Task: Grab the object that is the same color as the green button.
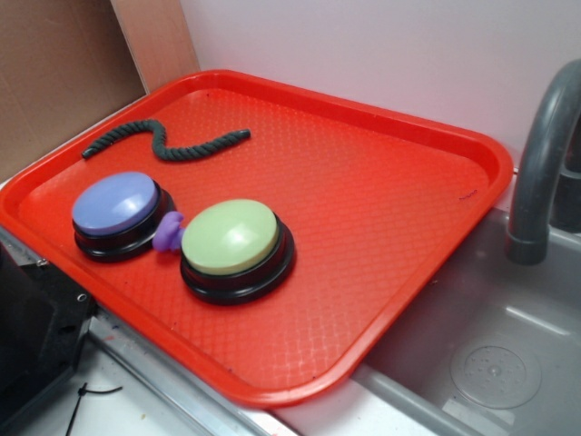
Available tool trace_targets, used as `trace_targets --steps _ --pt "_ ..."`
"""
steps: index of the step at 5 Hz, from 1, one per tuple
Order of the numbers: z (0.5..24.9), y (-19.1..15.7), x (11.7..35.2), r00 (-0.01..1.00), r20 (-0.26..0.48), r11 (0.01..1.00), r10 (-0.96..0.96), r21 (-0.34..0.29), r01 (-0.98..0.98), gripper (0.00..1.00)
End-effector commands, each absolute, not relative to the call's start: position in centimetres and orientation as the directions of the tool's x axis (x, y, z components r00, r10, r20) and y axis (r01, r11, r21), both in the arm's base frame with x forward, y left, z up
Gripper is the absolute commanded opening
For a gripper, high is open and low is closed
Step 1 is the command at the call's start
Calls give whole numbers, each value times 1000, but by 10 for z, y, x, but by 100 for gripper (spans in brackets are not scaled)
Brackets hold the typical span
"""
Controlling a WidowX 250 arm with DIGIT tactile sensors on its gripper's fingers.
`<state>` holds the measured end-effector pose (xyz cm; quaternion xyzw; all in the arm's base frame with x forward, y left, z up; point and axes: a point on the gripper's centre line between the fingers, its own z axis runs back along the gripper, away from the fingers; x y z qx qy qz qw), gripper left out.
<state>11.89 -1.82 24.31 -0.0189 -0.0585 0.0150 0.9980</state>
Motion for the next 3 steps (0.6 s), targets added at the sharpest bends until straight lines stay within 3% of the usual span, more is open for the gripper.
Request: trace_targets --steps 1,3 --pt "243 -18 119 993 116 999 32 -39 -28 100" --pt "218 -2 136 988 153 1000 -6 -7 7 100"
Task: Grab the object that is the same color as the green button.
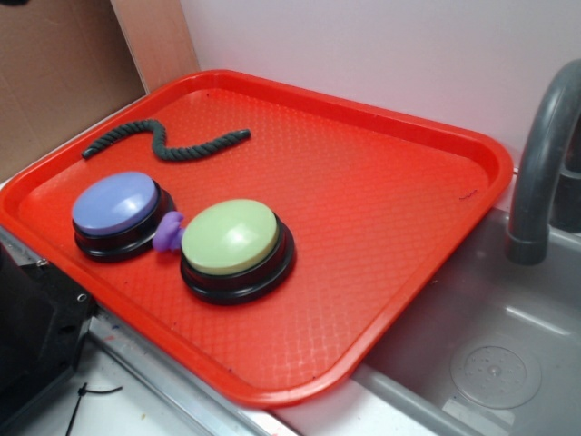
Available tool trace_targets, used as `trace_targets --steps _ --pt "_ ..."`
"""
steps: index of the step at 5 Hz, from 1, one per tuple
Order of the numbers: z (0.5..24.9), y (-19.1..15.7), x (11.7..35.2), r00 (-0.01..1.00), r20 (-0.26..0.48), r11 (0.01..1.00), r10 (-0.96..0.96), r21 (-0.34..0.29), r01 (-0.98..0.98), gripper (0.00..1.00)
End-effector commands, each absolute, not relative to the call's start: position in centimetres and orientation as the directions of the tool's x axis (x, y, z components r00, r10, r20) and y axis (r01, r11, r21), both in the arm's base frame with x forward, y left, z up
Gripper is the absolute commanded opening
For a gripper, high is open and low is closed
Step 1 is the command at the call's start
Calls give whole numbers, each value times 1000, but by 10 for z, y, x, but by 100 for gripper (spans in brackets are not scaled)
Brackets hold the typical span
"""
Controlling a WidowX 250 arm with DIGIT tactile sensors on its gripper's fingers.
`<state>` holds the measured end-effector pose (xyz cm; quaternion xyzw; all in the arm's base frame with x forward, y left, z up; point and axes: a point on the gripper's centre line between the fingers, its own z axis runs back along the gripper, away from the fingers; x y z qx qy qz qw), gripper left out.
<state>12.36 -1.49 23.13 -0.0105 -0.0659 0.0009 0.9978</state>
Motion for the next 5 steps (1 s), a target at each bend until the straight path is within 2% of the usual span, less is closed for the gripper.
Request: trace_targets --steps 1,2,3,4,5 --pt "193 18 157 984 173 999 -36 7 35 100" --pt "163 43 181 981 193 999 -37 -22 42 100" --pt "133 65 201 984 176 1000 9 -23 -5 100" --pt "104 75 222 985 171 999 27 16 -30 100" --pt "71 81 242 986 167 1000 11 18 -14 100"
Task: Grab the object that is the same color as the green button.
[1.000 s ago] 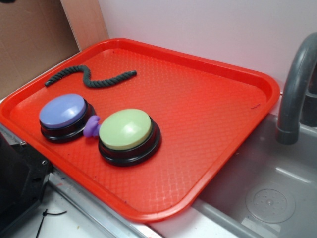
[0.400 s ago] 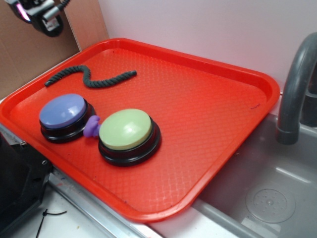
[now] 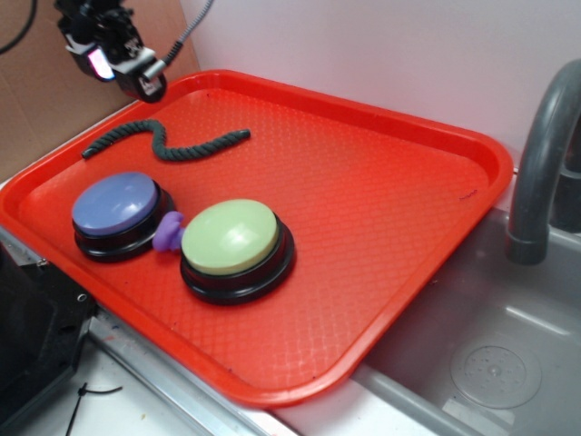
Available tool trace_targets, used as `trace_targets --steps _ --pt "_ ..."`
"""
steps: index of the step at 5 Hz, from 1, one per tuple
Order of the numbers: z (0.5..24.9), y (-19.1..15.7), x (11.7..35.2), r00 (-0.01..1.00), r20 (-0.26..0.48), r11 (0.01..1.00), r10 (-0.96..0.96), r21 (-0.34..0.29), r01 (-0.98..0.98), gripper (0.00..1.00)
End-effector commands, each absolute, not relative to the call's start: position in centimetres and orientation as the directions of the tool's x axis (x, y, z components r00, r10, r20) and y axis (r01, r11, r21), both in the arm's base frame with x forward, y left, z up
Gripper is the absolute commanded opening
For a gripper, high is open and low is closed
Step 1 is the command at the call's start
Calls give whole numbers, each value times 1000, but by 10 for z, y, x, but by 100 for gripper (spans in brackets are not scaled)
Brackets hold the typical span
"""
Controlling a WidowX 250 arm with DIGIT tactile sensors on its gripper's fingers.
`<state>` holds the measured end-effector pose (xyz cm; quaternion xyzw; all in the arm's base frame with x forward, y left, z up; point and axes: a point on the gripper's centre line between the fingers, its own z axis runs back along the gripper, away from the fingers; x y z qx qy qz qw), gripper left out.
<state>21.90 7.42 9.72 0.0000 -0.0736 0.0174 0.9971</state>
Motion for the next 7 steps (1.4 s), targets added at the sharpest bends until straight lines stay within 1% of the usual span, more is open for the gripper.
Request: trace_targets --steps 1,2,3,4,5,6,7 --pt "51 80 253 988 151 1000 -11 26 7 100" --pt "33 72 266 987 139 997 -75 45 70 100" --pt "18 69 274 987 118 994 -111 23 109 100" --pt "13 73 275 989 117 996 -87 -15 89 0" --pt "10 69 275 989 116 995 -94 -9 96 0" --pt "12 64 274 987 122 994 -105 -23 109 0" --pt "12 61 273 988 108 994 -106 -14 108 0"
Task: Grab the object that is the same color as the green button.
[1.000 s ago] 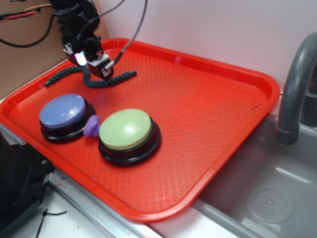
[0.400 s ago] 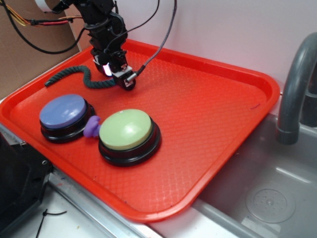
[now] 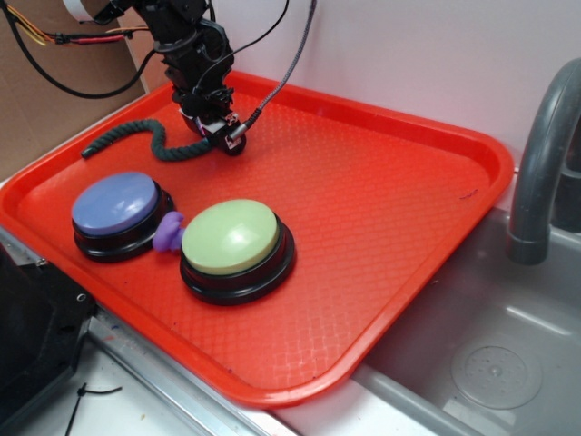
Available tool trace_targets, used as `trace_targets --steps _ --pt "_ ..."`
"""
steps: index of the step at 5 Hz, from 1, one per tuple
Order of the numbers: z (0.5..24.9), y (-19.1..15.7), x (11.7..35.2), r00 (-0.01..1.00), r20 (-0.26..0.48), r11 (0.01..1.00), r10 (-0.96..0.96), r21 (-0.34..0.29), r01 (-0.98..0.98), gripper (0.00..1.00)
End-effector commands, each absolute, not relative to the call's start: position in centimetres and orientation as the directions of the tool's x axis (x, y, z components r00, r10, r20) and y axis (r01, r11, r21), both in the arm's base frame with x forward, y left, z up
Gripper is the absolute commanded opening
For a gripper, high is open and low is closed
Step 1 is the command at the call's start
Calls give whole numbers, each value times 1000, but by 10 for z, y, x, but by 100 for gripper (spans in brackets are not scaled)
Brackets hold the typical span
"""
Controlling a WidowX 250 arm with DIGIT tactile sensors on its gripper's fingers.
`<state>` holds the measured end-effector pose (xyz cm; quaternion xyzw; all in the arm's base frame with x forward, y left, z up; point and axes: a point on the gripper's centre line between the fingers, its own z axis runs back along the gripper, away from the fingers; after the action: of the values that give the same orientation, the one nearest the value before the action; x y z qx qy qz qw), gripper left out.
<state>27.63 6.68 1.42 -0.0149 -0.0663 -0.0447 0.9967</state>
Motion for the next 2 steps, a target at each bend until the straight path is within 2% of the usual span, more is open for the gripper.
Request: trace_targets --steps 1,2 --pt "15 60 270 990 103 995 -95 -5 96 0" --pt "27 61 268 991 109 996 -82 -10 83 0"
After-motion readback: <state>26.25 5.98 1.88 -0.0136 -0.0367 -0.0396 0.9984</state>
